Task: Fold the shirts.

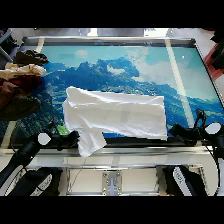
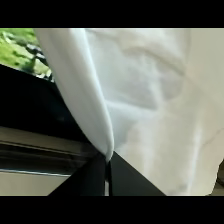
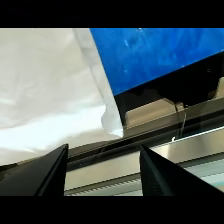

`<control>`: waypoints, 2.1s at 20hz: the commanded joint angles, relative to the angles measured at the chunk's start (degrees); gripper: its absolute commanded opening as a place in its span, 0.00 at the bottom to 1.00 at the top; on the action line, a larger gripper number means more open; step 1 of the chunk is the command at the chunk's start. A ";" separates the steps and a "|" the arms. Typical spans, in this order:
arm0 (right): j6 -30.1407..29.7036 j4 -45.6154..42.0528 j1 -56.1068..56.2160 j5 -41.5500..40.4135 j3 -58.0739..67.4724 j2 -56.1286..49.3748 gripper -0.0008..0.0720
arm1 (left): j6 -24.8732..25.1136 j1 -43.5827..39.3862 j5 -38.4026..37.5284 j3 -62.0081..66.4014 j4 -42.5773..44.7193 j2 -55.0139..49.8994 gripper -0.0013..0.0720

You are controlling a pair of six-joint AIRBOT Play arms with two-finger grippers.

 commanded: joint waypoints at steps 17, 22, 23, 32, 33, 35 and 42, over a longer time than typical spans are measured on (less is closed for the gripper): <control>-6.23 21.46 0.00 -12.44 -6.29 -5.75 0.05 | 4.46 0.00 -1.51 1.22 -4.11 0.07 0.04; -1.09 7.19 -0.04 1.31 4.48 -0.76 0.05 | 7.58 0.00 -13.81 12.92 0.79 4.13 0.04; 0.28 3.06 -0.04 3.28 5.97 0.72 0.05 | 7.56 0.00 -15.78 15.43 1.81 5.68 0.04; 0.13 0.26 0.02 -1.16 16.24 3.17 0.05 | 7.15 -0.02 -14.32 34.07 11.85 7.34 0.03; -0.07 2.36 0.13 -3.78 16.90 2.10 0.05 | 8.31 -0.02 -13.14 34.51 10.99 5.84 0.03; -1.77 6.45 0.13 -7.67 17.51 -1.55 0.05 | 11.19 -0.15 -10.56 35.10 9.14 0.79 0.03; -6.29 13.84 5.92 -25.07 17.62 -21.03 0.05 | 14.71 -1.44 6.97 43.12 10.40 -25.79 0.03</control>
